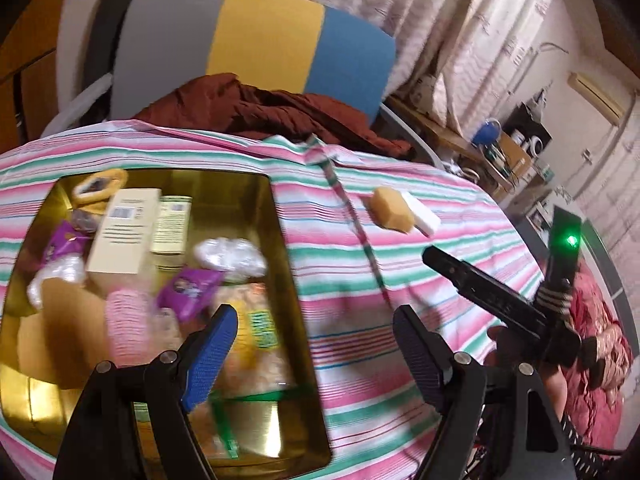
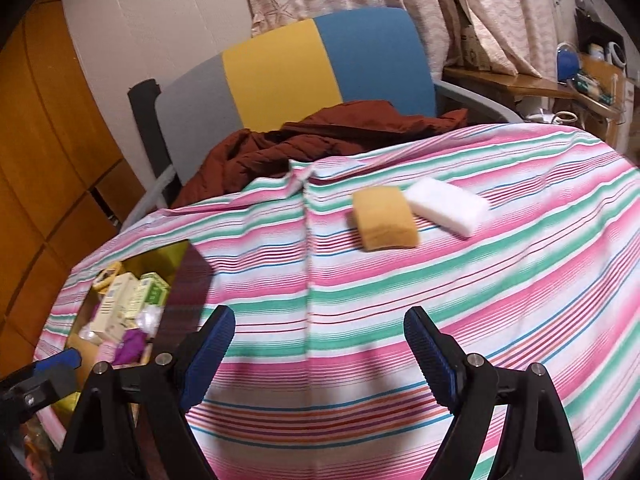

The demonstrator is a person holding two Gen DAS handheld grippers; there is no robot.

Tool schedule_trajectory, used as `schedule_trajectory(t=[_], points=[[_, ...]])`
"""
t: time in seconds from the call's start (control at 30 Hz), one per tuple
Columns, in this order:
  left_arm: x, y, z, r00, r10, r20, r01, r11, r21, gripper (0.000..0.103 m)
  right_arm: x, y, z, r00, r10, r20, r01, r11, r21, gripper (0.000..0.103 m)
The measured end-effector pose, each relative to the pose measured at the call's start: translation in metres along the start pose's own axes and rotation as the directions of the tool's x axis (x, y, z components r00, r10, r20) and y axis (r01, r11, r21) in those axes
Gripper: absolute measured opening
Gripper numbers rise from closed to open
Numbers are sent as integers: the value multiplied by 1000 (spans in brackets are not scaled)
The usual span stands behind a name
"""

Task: Organize objects
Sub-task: 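Move both tools from the gold tray back to the yellow sponge and white bar, then grasp the yellow sponge with the left tool while the right tool grasps the white sponge bar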

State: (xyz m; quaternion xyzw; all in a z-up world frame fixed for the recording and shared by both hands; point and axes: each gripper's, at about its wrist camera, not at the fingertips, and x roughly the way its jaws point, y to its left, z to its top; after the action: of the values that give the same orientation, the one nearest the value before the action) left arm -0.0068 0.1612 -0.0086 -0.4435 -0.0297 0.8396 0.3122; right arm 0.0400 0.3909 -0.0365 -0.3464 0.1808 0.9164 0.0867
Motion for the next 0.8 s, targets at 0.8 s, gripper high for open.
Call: schedule_trajectory(t=[0.8], points=[[50,-69,-14,987,-38,-157,60,989,134,81,78,-111,81,981,-189,-38,181,971,-156,91]])
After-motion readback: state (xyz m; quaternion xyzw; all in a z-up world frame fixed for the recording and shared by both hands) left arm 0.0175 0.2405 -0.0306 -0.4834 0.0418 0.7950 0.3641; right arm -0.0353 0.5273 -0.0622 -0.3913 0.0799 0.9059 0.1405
